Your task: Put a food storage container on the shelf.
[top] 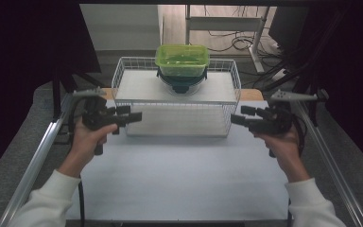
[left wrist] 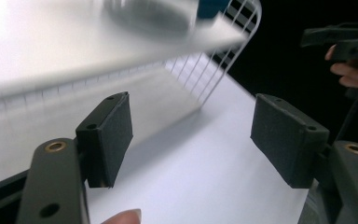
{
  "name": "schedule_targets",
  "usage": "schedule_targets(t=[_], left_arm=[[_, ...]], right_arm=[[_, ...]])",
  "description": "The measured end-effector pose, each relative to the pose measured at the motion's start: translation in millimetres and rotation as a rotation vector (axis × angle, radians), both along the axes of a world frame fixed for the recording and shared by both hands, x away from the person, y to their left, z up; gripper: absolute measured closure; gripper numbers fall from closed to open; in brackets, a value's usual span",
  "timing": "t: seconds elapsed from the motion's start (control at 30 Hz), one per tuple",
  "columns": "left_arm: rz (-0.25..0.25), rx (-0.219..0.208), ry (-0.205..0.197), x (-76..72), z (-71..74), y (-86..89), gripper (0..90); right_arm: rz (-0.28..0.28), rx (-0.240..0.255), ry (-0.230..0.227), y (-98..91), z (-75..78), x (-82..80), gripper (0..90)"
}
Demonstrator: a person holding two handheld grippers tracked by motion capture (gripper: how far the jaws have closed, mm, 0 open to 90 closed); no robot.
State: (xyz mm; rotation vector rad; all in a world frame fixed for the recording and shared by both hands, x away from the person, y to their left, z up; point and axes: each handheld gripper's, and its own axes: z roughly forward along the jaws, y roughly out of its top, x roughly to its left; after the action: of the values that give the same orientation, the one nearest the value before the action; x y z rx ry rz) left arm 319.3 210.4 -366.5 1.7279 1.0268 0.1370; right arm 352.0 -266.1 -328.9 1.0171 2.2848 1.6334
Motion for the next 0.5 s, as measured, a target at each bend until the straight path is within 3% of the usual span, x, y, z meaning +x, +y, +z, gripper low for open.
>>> schedule_targets(t=[0.07, 0.23, 0.37, 0.5], left_arm=[[0.000, 0.035, 0.006, -10.4, -16.9, -2.1, 28.8], [-0.025, 0.070, 0.056, -26.5, -54.6, -11.7, 28.6], [-0.032, 0.074, 0.077, -32.8, -70.7, -16.2, 28.6], [-0.032, 0.101, 0.078, -36.5, -78.9, -19.7, 28.6]], right_arm=[[0.006, -0.029, 0.010, -1.2, -15.2, -10.5, 31.0], [0.029, -0.089, 0.068, -1.6, -55.9, -28.8, 29.9], [0.021, -0.092, 0.108, -3.4, -79.5, -34.3, 29.4], [0.028, -0.116, 0.138, -2.3, -93.3, -35.0, 27.2]])
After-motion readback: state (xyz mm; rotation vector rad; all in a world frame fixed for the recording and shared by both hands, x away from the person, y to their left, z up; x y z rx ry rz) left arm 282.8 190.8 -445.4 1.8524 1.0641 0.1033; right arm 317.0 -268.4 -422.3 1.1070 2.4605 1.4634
